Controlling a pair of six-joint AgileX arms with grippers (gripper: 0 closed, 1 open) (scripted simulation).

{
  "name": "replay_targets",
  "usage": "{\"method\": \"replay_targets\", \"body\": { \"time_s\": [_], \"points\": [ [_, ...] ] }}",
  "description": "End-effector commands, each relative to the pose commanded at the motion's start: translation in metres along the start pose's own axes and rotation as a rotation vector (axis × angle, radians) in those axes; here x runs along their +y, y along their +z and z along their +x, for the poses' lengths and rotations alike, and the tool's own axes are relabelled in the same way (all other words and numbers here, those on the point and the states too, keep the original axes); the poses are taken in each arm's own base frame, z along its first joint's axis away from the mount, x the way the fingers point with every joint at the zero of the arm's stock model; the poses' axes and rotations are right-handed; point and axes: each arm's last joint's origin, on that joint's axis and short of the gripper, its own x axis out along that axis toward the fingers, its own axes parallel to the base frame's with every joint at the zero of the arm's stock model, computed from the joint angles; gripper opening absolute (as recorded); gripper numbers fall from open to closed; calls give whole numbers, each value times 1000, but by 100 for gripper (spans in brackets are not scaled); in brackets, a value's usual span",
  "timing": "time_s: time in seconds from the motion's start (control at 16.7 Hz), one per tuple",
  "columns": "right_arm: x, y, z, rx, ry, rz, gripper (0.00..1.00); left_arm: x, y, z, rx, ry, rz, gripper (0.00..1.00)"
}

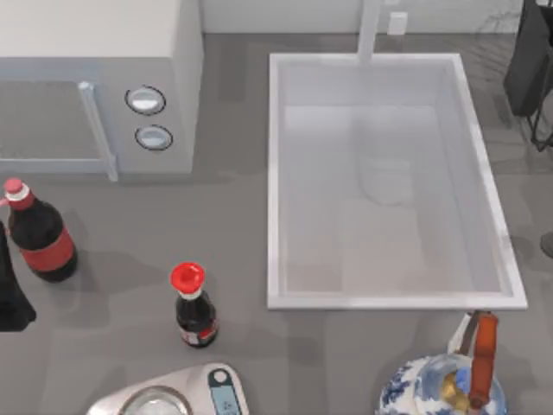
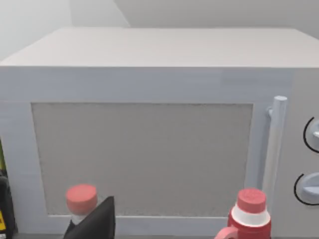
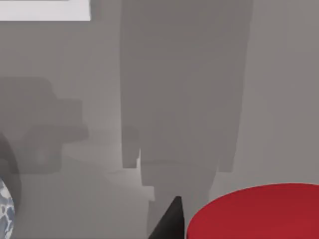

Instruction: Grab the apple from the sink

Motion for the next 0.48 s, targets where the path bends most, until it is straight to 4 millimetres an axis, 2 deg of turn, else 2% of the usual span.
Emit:
{"method": "replay_targets", "body": {
  "time_s": [0.18,0.48],
  "points": [
    [1,1,9,2,-1,-8,0,0,0,0,0,0,0,100],
    [10,4,53,6,15,-64,0,0,0,0,0,0,0,100]
  ]
}}
